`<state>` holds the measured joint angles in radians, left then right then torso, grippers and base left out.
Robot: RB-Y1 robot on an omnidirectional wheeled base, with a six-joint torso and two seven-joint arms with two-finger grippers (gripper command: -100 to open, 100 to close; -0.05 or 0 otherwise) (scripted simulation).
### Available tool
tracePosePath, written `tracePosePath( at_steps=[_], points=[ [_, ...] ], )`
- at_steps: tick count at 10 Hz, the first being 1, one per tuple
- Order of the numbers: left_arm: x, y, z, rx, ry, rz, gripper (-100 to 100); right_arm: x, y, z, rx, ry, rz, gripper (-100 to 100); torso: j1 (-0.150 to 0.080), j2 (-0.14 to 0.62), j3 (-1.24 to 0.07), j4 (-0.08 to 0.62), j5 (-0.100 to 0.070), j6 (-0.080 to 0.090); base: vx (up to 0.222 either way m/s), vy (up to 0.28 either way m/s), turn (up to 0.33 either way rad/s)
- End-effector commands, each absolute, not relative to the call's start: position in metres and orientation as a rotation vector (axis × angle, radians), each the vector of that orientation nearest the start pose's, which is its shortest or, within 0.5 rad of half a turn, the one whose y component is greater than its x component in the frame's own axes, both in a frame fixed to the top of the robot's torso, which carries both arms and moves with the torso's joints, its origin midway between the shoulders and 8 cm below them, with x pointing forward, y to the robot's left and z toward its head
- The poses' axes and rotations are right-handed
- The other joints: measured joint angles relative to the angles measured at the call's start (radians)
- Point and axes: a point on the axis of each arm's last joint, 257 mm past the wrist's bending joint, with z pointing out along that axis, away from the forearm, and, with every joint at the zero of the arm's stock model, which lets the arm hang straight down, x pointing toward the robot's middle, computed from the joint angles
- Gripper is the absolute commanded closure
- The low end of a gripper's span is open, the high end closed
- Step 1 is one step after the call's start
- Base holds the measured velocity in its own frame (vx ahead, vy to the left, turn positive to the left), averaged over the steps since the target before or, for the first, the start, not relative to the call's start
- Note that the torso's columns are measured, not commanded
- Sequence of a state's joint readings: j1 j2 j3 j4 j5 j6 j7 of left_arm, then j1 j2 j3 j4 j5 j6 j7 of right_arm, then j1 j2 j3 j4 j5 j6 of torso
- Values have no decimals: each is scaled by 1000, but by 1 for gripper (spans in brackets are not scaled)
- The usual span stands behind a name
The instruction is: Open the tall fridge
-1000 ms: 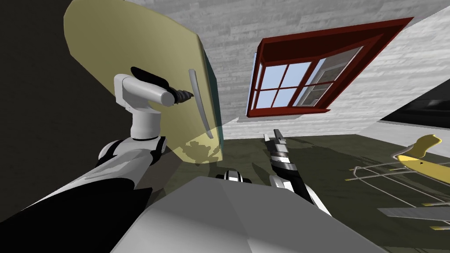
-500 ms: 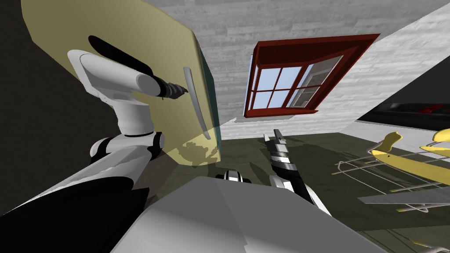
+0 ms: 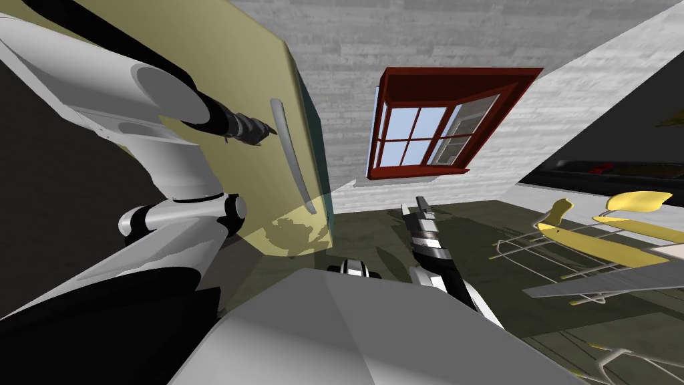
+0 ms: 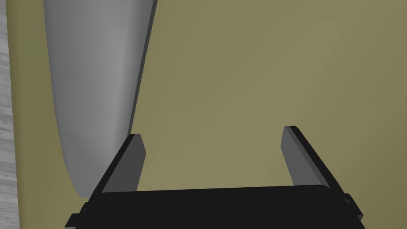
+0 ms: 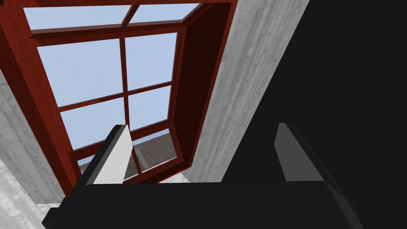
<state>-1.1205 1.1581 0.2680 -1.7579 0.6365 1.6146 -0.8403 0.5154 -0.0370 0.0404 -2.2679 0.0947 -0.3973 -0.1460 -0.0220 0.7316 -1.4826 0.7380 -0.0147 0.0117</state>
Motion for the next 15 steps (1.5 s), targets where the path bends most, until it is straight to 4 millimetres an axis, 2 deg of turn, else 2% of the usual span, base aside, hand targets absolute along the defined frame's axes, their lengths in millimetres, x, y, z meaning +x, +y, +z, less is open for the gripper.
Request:
tracePosePath(
  at_steps=[1,3,6,7,9,10,13,14,15],
  points=[
    [464,441,335,-543,1590,-158,-100,365,-258,-9,748,748,1375,0,-2,0,0,0,-1,1,20,-19,-105],
    [454,443,341,-549,1602,-180,-100,365,-258,-9,748,748,1375,0,8,-1,1,-3,7,-6,38,-32,-134],
    [453,443,342,-549,1598,-169,-100,364,-258,-9,748,749,1374,0,28,3,5,-1,17,-12,84,-6,-23],
    [452,444,342,-550,1598,-168,100,364,-258,-9,748,748,1375,0,25,5,5,-1,16,-11,9,1,37],
    [451,426,343,-499,1621,-224,100,365,-258,-9,747,748,1375,0,22,12,10,1,15,-9,-191,73,-14],
    [451,426,343,-499,1621,-224,100,365,-258,-9,747,748,1375,0,22,18,15,1,17,-9,-258,100,-47],
    [446,397,345,-411,1650,-309,100,365,-258,-9,747,748,1375,0,26,10,9,3,15,-13,-289,112,-29],
    [446,397,345,-411,1650,-309,100,365,-258,-9,747,748,1375,0,28,10,9,4,17,-14,-281,107,-42],
    [444,388,346,-380,1658,-336,100,365,-258,-9,747,748,1375,0,28,9,7,5,17,-16,-292,62,-10]
  ],
)
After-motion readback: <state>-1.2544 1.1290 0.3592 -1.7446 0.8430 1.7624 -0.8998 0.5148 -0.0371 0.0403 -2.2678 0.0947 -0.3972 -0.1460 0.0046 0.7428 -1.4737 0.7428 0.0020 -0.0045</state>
